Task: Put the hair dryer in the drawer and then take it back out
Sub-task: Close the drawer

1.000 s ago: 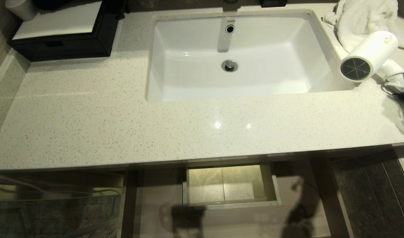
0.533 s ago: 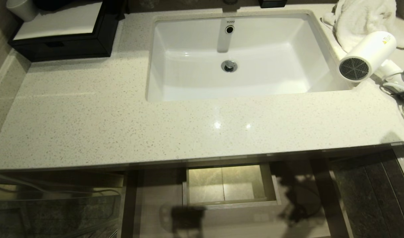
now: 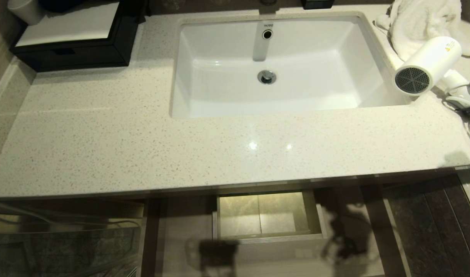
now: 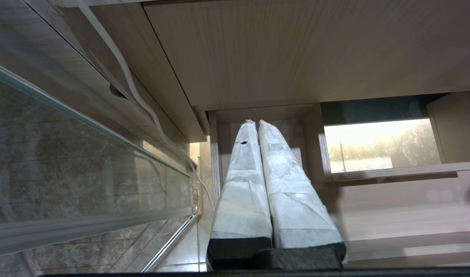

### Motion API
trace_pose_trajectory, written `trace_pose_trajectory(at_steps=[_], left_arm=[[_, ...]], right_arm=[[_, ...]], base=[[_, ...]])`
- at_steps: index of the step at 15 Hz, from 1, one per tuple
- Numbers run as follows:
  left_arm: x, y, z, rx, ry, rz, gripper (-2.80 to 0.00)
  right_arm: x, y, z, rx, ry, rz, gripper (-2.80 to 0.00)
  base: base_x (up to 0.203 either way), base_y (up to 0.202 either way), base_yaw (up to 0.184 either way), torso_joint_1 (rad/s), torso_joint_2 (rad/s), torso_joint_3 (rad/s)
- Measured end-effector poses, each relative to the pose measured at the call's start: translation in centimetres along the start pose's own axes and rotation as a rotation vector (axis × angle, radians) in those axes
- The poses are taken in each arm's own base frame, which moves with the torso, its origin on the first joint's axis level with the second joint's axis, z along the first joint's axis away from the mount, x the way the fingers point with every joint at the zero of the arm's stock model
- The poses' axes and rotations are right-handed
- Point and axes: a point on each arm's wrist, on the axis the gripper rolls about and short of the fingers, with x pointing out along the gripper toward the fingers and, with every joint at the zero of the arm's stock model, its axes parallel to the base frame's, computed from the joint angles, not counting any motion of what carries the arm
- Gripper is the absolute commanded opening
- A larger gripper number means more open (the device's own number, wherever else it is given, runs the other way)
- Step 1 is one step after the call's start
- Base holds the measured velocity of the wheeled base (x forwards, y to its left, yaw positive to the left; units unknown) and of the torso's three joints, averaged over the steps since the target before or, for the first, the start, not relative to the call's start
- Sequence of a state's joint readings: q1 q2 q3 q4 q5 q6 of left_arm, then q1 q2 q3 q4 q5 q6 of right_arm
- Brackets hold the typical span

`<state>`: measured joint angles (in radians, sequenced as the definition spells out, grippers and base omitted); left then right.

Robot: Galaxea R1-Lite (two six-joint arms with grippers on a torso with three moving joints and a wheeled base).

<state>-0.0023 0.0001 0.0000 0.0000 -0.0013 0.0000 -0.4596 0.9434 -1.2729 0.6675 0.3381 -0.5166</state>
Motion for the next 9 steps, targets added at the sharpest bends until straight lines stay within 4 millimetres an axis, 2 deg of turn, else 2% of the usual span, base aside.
trace_pose_trajectory(at_steps=[2, 4, 9], left_arm=[[0.00, 0.00, 0.00, 0.000, 0.000, 0.000, -2.80], [0.00, 0.00, 0.00, 0.000, 0.000, -0.001, -2.80], [0.00, 0.00, 0.00, 0.000, 0.000, 0.000, -2.80]], right_arm=[[0.13, 0.20, -0.39, 0.058, 0.041, -0.124, -2.80], [0.15, 0.44, -1.11, 0.063, 0.090, -0.239, -2.80], [0.05, 0.68, -0.59, 0.024, -0.092, -0.169, -2.80]], base=[[0.000, 0.000, 0.000, -0.021, 0.03, -0.009], [0.000, 0.000, 0.000, -0.236, 0.18, -0.075], [0.000, 0.000, 0.000, -0.353, 0.21, -0.133]])
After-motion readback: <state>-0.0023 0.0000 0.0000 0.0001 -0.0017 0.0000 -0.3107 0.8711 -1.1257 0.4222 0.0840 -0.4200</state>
